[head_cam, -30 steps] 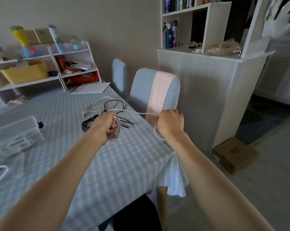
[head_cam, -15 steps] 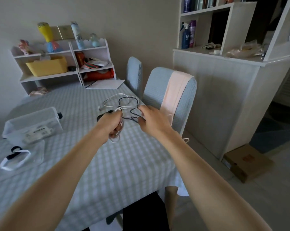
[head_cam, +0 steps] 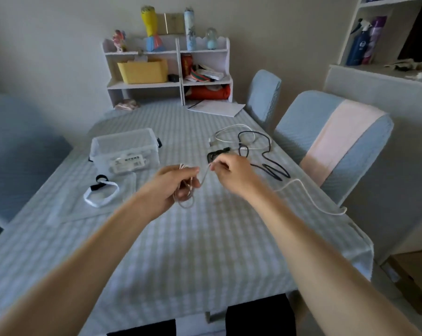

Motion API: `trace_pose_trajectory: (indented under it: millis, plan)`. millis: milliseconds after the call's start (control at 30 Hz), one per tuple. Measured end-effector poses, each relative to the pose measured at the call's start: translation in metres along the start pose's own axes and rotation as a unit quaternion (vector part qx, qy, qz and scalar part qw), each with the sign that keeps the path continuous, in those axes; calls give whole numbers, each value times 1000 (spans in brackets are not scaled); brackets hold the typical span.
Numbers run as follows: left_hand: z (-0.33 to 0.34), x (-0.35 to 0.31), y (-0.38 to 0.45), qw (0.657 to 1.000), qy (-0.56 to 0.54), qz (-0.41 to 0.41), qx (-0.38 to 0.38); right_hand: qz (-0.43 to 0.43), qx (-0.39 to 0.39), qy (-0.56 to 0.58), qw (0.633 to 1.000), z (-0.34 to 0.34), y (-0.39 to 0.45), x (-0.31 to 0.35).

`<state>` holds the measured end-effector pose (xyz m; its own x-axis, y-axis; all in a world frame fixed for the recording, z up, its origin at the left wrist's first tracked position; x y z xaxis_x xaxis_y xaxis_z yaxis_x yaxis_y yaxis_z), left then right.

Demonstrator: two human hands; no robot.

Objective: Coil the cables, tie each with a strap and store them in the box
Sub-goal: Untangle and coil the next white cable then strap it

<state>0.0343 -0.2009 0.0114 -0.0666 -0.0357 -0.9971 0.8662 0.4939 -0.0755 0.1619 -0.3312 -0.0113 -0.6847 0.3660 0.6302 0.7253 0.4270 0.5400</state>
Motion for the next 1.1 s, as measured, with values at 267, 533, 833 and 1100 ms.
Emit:
trace_pose_trajectory:
  millis: [267, 533, 833, 1100]
  plan:
    - [-49, 16, 29, 982, -142, -37, -119, 69, 114, 238, 962, 43, 14, 43]
    - [-72, 18, 47, 977, -143, -8, -156, 52, 177, 186, 965, 82, 18, 34]
    - [-75, 23, 48, 972, -203, -79, -84, 250, 99, 356, 895, 78, 26, 23]
    - [-78, 30, 53, 959, -236, -88, -132, 287, -57, 239, 926, 77, 31, 5]
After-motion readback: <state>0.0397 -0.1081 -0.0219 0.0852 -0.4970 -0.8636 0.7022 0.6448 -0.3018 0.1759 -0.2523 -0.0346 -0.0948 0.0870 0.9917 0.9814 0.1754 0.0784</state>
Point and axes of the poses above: each hand's wrist, its own y-axis towards the middle knuckle, its own z-axis out of the palm, x = y × z, the point moved 1 cm from there along y, towards the middle knuckle, and after that the axes turned 12 degrees about -x, right-handed, at the moved point
